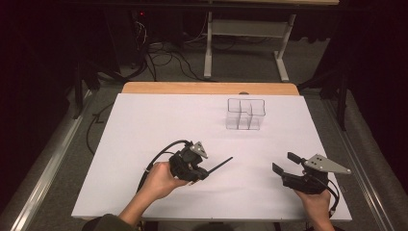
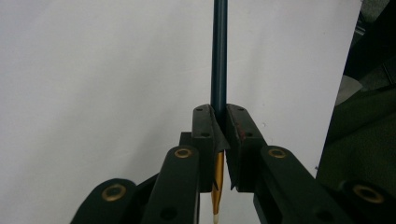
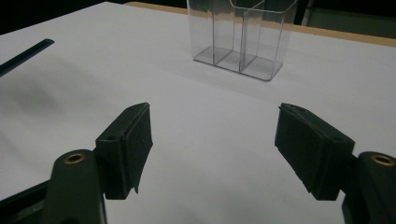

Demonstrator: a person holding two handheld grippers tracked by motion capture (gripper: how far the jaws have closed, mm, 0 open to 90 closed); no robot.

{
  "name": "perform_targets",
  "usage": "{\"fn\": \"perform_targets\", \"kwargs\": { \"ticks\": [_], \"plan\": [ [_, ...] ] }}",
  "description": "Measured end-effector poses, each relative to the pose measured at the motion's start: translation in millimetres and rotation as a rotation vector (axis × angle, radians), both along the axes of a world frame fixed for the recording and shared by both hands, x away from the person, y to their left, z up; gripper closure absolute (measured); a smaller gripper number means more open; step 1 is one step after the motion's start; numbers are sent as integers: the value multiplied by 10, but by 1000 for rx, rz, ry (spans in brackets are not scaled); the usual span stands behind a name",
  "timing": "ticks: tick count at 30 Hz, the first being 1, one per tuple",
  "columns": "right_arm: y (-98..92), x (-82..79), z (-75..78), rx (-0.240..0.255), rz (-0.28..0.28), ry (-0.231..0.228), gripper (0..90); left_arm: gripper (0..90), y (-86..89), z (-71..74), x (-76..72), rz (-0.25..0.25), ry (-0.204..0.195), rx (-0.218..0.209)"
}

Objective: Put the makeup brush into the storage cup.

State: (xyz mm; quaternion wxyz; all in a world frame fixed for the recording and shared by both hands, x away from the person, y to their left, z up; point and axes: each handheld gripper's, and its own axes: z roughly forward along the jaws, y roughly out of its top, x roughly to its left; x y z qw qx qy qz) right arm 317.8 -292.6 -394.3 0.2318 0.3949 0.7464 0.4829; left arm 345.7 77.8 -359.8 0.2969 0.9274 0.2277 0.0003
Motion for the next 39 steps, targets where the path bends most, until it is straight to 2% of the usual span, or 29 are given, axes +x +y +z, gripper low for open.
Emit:
{"fn": "perform_targets", "kwargs": {
  "ticks": [3,13,18,22,25,29,34,39],
  "plan": [
    [-2,-2,2,2,9,-6,293,825,11,7,9,2,-3,-6],
    [27,-10,26,5,38,-23,304,826,-31,-32,13,-16,-1,14],
    [85,4,33,0,61,-17,306,826,-33,-27,9,-19,-1,13],
    [160,8,60,3,93,-29,309,825,-53,-32,10,-24,0,16],
    [247,9,88,1,121,-30,310,826,-67,-45,15,-26,2,23],
    [392,-4,146,-39,161,-54,316,826,-71,-45,11,-27,0,25],
    [587,3,202,-29,239,-62,324,826,-74,-37,12,-31,-1,27],
    [788,30,206,-59,302,-45,330,825,-74,-44,15,-32,-2,34]
  ]
}}
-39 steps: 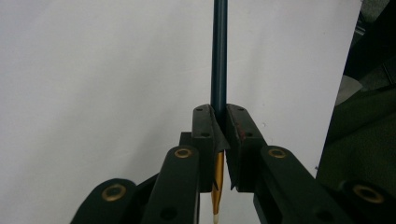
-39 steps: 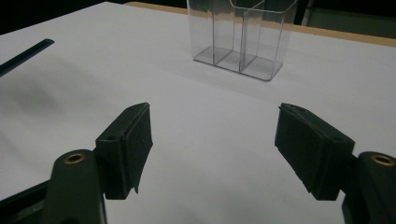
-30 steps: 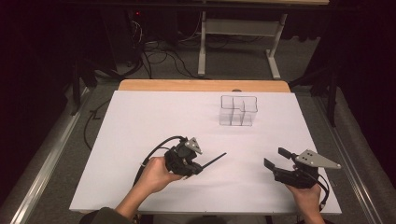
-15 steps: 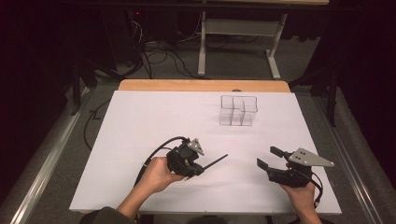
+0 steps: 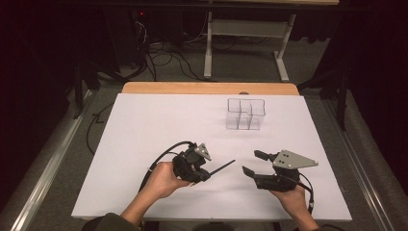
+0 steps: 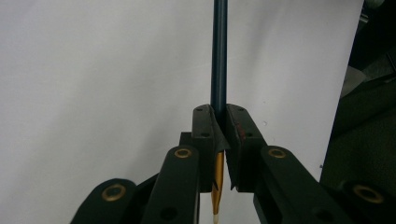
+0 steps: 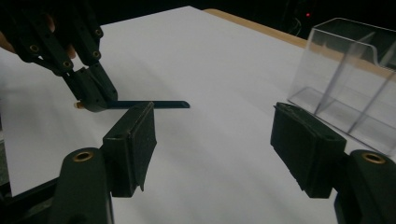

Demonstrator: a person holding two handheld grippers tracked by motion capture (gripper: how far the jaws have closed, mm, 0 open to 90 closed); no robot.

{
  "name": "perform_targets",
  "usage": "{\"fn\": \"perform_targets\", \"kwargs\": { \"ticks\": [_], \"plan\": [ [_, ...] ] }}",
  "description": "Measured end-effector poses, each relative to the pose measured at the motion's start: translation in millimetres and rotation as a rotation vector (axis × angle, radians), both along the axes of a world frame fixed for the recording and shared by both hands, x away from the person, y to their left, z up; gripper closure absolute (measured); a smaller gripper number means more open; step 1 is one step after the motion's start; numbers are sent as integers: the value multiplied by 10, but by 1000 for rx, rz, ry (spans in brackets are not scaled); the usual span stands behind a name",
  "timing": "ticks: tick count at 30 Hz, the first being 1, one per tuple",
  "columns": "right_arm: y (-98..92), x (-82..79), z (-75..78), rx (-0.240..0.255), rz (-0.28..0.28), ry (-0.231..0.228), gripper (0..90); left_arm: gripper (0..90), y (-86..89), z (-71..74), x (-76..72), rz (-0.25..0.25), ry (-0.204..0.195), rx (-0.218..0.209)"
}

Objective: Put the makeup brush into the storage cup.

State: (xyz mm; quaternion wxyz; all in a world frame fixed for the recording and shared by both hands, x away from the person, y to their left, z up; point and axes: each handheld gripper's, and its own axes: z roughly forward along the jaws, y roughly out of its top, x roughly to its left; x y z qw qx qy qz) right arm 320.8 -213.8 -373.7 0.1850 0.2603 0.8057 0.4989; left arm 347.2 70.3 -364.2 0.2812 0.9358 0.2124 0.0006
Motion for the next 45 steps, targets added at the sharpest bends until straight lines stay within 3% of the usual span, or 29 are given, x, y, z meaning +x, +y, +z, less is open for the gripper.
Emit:
{"fn": "perform_targets", "kwargs": {
  "ticks": [5,18,26,34,45],
  "plan": [
    [144,15,10,-14,40,0,340,825,-12,-2,-4,0,-1,2],
    [479,23,-8,-126,145,-29,338,825,-54,-15,-13,-13,3,22],
    [567,12,-17,-147,180,-47,368,825,-59,-21,-8,-16,11,22],
    [614,19,-54,-180,192,-38,371,825,-41,-6,-1,-15,16,5],
    [664,1,-103,-250,180,-67,364,825,-4,46,-5,2,25,-41]
  ]
}}
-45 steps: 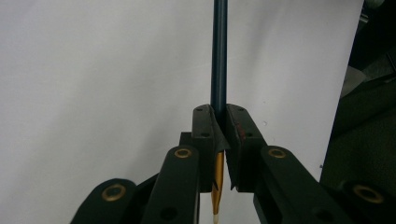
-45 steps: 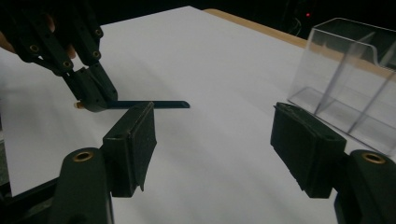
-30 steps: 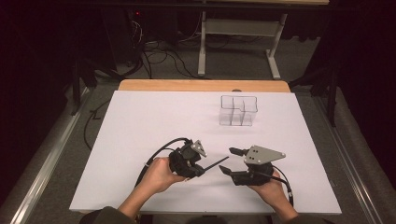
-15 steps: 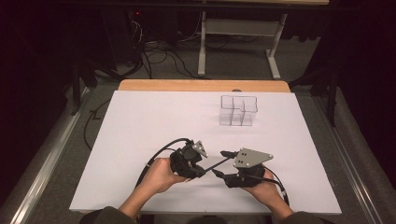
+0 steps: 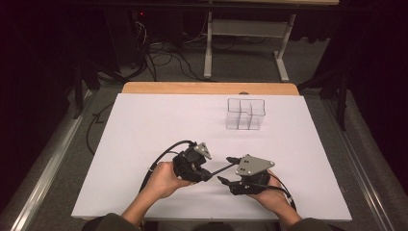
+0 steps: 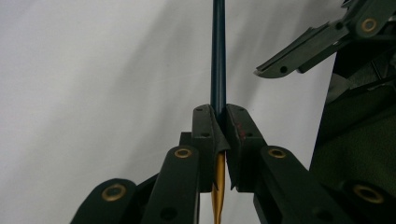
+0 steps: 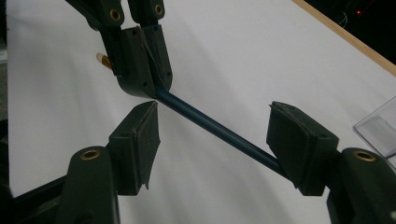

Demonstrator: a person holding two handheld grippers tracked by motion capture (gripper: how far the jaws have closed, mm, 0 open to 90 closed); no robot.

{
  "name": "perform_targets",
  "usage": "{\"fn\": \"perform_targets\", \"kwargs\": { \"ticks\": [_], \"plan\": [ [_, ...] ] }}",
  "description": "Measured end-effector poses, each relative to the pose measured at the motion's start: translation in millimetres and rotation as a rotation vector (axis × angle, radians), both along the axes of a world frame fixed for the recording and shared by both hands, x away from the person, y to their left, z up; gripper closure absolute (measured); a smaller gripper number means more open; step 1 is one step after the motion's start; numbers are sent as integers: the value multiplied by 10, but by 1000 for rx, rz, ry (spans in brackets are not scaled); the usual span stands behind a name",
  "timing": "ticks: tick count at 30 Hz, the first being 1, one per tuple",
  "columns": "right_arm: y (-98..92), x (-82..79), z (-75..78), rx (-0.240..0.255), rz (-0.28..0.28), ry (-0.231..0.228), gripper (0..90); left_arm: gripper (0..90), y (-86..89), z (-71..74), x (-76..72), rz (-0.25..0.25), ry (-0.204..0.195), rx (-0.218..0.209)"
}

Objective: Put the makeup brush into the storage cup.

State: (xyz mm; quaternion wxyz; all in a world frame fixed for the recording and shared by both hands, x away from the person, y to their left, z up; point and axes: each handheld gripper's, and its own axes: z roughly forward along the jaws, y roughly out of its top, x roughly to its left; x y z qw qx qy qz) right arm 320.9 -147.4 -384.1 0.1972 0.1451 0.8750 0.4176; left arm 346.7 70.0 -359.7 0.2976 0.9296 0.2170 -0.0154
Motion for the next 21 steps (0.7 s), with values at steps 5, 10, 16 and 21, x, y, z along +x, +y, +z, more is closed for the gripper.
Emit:
{"fn": "perform_targets", "kwargs": {
  "ticks": [5,10,16,21],
  "plan": [
    [9,11,-32,-24,-20,7,378,826,-5,-2,3,-5,4,-2],
    [25,9,-54,-47,-31,8,389,825,2,6,3,-1,4,-9],
    [23,25,-70,-54,-57,16,415,826,-2,7,2,-3,4,-12],
    [18,26,-77,-54,-67,27,448,826,-7,8,-1,-4,6,-18]
  ]
}}
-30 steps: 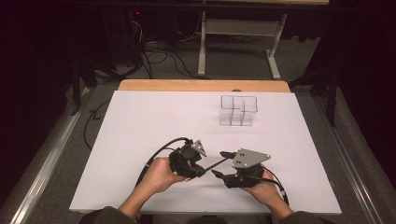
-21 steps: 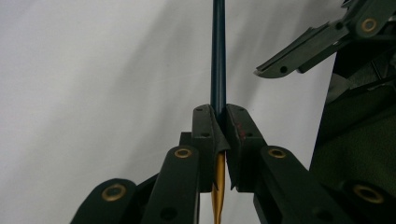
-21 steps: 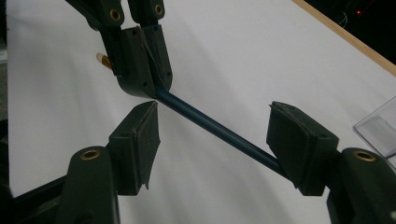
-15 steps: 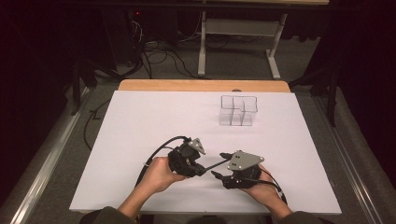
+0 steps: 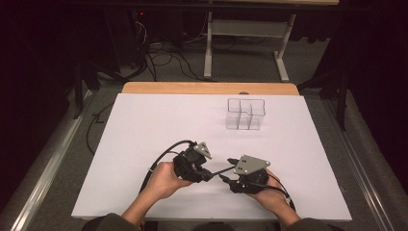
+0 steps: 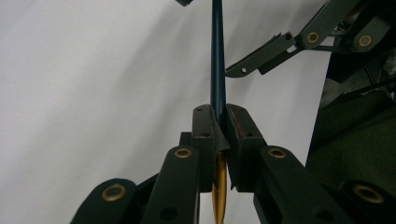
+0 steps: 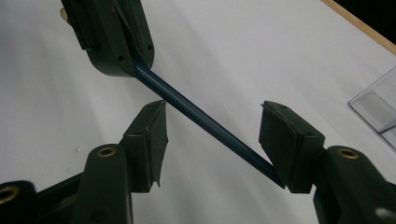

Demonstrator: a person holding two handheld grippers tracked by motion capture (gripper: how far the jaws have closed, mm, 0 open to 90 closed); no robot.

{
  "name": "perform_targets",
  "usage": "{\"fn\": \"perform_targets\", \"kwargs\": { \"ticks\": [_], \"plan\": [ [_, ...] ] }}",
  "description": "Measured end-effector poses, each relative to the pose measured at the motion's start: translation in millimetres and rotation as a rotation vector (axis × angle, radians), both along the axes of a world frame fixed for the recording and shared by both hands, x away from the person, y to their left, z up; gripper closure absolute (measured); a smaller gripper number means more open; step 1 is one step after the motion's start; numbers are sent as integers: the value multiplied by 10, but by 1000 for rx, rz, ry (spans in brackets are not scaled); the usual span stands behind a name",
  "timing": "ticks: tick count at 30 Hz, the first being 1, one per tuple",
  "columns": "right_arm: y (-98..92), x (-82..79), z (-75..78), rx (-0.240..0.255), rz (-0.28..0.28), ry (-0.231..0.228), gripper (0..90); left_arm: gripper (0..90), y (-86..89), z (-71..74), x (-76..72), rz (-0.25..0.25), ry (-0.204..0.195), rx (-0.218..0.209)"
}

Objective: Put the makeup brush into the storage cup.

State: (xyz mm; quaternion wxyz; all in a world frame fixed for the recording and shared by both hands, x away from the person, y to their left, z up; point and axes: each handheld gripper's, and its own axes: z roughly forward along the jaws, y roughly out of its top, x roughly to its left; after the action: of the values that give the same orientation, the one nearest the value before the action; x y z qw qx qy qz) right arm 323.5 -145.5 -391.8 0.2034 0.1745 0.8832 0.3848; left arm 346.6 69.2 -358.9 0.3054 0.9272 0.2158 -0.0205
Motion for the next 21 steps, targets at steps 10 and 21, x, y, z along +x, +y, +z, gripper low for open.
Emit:
{"fn": "perform_targets", "kwargs": {
  "ticks": [10,21],
  "plan": [
    [24,-17,-18,-15,7,-17,531,825,9,-1,5,12,3,-17],
    [35,-24,-28,-30,33,-18,618,824,17,5,7,17,1,-29]
  ]
}}
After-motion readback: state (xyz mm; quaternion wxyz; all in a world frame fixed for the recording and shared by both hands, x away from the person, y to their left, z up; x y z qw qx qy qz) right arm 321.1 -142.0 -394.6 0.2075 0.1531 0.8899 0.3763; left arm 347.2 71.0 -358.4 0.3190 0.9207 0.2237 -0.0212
